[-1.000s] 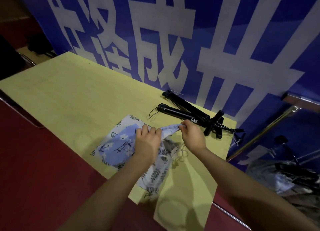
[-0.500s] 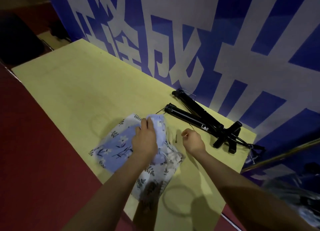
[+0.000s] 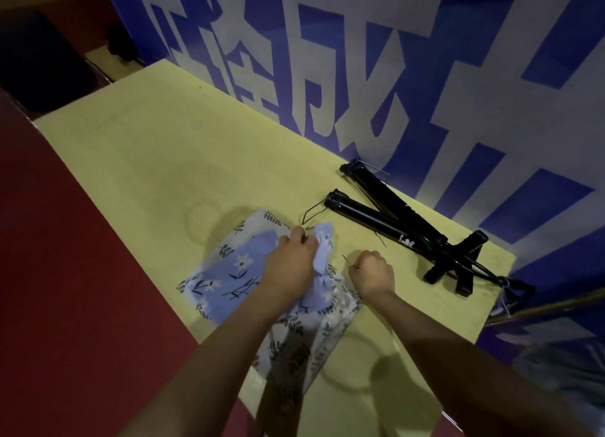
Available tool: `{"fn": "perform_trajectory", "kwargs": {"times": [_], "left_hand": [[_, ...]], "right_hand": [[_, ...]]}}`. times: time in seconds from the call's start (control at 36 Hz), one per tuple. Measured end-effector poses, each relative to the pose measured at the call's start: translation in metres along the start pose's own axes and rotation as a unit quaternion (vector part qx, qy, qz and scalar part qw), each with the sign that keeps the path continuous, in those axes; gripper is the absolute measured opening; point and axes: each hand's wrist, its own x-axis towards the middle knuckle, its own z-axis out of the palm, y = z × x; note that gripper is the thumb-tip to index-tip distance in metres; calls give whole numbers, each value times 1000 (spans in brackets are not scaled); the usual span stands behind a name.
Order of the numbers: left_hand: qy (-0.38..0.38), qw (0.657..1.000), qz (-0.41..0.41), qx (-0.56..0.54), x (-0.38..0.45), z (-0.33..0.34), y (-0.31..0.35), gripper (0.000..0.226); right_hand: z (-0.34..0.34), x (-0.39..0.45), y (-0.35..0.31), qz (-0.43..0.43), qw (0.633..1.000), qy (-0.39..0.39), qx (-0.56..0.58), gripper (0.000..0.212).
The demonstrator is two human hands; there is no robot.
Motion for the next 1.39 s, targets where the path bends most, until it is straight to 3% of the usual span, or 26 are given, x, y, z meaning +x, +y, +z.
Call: {"fn": "perform_trajectory", "kwargs": {"times": [0.11, 0.22, 0.33, 0.58, 0.72, 0.81, 0.89, 1.0, 1.08, 1.19, 1.39], "left_hand": [[-62, 995, 60, -42, 9, 6, -11, 58], [-70, 986, 106, -109, 12, 7, -20, 77], [-43, 979, 121, -160, 14, -3, -28, 83], [81, 969, 158, -174, 21, -63, -49, 82], [96, 954, 199, -203, 25, -79, -56, 81], [89, 952, 211, -205, 31, -83, -59, 82], [88, 945, 228, -217, 36, -83, -62, 82], [82, 940, 249, -219, 38, -81, -65, 79], [70, 939, 252, -224, 35, -76, -67, 77], [38, 946, 224, -232, 38, -70, -72, 74], [26, 952, 185, -244, 50, -60, -67, 71]], "right_hand": [[-7, -8, -1, 27, 998, 28, 45, 23], [-20, -18, -11, 45, 983, 101, 149, 15], [-34, -28, -25, 23, 961, 154, 227, 9], [-56, -52, -68, -73, 928, 243, 272, 13], [-83, -57, -86, -107, 908, 290, 283, 9], [-94, -57, -93, -149, 919, 258, 256, 7], [-100, -54, -100, -200, 950, 184, 154, 6], [-102, -58, -111, -236, 957, 158, 59, 26], [-95, -56, -115, -255, 956, 144, 21, 13], [-91, -49, -115, -250, 957, 148, 7, 20], [-91, -35, -87, -189, 948, 236, 98, 16]]}}
